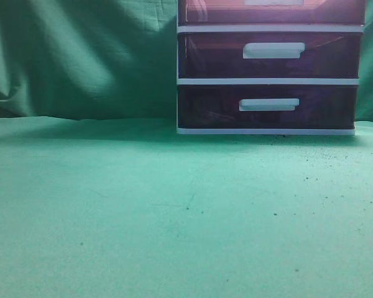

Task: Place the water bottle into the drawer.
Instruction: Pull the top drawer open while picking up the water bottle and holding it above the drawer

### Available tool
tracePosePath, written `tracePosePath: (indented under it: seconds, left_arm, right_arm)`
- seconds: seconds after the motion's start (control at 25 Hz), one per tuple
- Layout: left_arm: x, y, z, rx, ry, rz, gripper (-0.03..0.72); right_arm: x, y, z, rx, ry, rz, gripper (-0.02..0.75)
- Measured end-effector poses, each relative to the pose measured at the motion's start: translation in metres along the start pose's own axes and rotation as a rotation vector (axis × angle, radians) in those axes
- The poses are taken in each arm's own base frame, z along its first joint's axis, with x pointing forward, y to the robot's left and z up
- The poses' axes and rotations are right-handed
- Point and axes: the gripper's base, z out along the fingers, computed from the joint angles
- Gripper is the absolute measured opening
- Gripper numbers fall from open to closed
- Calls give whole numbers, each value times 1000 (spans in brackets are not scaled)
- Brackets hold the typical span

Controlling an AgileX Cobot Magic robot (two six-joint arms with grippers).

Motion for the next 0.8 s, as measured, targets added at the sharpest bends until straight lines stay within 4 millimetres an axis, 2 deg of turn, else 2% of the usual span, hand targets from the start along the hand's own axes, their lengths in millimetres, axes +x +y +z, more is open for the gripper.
tracePosePath:
  seconds: [0.8]
  left_arm:
    - [0, 0, 0, 0, 0, 0, 0]
  right_arm:
    - [0, 0, 0, 0, 0, 0, 0]
